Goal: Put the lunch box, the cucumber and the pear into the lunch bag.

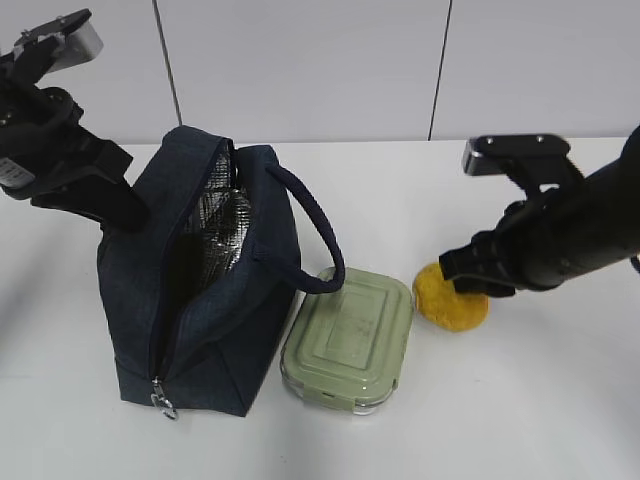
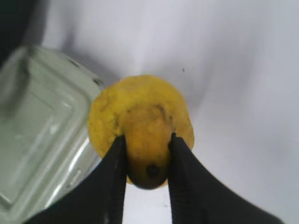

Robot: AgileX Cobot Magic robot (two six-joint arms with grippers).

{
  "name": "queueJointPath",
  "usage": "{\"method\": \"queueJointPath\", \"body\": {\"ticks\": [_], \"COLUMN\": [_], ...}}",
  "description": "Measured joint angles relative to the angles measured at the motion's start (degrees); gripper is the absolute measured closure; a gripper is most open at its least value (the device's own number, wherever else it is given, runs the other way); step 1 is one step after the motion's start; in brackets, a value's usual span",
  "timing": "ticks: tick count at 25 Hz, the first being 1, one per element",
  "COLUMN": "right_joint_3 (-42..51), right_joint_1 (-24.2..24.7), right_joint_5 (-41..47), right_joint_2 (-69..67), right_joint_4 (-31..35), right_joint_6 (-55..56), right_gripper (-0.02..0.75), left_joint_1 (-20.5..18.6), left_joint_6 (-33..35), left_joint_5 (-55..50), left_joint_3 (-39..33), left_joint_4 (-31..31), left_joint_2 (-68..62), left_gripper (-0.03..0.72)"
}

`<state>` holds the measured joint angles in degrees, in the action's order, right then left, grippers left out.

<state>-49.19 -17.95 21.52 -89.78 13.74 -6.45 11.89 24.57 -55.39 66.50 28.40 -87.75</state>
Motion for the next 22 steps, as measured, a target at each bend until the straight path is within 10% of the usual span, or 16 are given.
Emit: {"method": "queueJointPath", "body": {"ticks": [22], "right_joint_3": [-28.97], "right_joint_1": [-16.19], "right_joint_5": [8.16], "right_joint_2": [-7.84], "right_joint_4": [14.79], "right_joint_6": [-17.12], "right_gripper": [0.555], "left_joint_1": [0.00], "left_joint_6": [0.00], "left_joint_5": [0.22], "left_joint_3": [0.00], "left_joint_4": [-0.05], "left_joint_2": [0.00], "left_gripper": [0.670]}}
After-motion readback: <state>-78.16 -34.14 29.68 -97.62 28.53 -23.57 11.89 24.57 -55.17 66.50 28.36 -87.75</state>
